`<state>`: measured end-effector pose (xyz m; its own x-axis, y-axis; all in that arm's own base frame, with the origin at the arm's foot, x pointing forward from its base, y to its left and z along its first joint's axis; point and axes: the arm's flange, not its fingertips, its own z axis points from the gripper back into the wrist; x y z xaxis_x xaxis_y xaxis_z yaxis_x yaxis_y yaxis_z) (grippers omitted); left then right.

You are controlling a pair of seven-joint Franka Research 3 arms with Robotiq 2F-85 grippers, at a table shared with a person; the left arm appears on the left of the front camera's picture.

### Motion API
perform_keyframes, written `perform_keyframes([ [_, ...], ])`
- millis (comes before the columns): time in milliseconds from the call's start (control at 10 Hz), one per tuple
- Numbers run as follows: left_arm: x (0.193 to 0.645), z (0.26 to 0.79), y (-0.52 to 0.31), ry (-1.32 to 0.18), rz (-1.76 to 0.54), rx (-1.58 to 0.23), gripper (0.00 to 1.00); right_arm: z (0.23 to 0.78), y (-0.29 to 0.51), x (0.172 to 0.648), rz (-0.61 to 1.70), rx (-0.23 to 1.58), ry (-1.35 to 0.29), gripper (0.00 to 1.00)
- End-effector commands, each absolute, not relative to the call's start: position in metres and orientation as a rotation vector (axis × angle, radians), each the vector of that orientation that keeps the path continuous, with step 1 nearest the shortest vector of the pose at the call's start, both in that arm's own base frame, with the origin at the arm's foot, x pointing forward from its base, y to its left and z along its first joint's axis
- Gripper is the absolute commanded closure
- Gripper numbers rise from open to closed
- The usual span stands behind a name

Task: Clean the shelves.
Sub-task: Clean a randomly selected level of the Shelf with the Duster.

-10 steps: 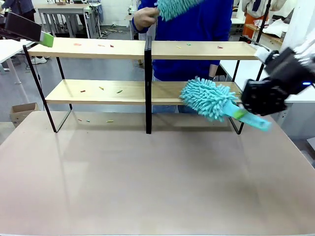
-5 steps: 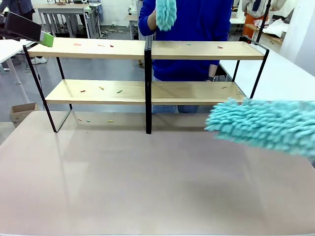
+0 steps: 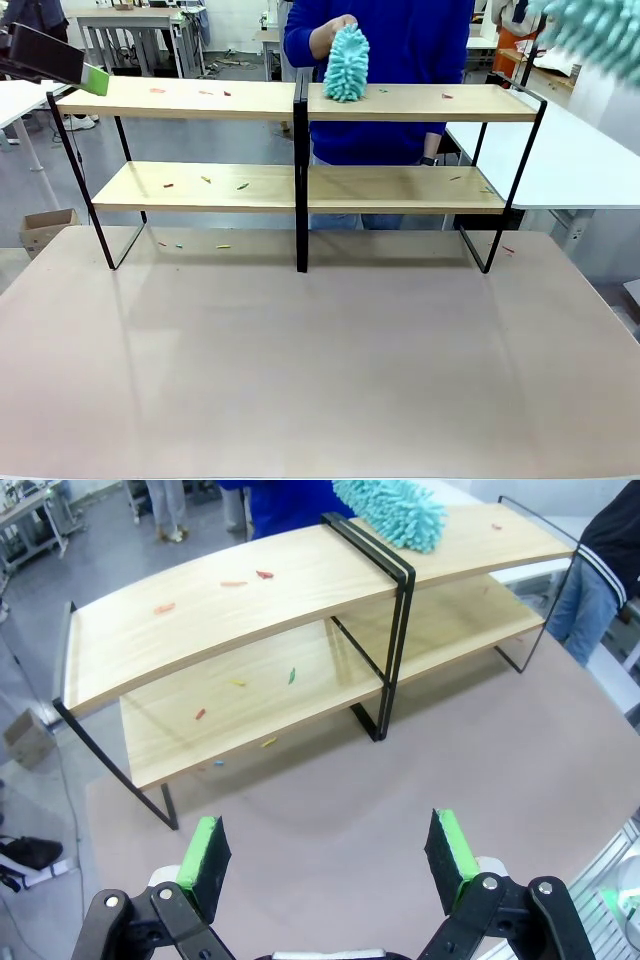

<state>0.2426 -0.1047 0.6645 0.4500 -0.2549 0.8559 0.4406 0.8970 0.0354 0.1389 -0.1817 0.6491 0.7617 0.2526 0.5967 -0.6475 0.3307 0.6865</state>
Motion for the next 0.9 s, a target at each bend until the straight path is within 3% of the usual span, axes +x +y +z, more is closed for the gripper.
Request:
perform_keyframes([
  [0, 0.242, 0.665, -0.104, -1.019, -0.432, -0.206, 0.0, 0.64, -0.177, 0.146, 0.648, 1.152, -0.482, 0.88],
  [500, 0.242, 0.665, -0.104, -1.019, -0.432, -0.206, 0.0, 0.639, -0.186, 0.147, 0.615, 1.127, -0.466, 0.88],
  [800, 0.242, 0.665, -0.104, -1.019, -0.432, -0.206, 0.0, 0.634, -0.162, 0.166, 0.705, 1.124, -0.337, 0.88],
])
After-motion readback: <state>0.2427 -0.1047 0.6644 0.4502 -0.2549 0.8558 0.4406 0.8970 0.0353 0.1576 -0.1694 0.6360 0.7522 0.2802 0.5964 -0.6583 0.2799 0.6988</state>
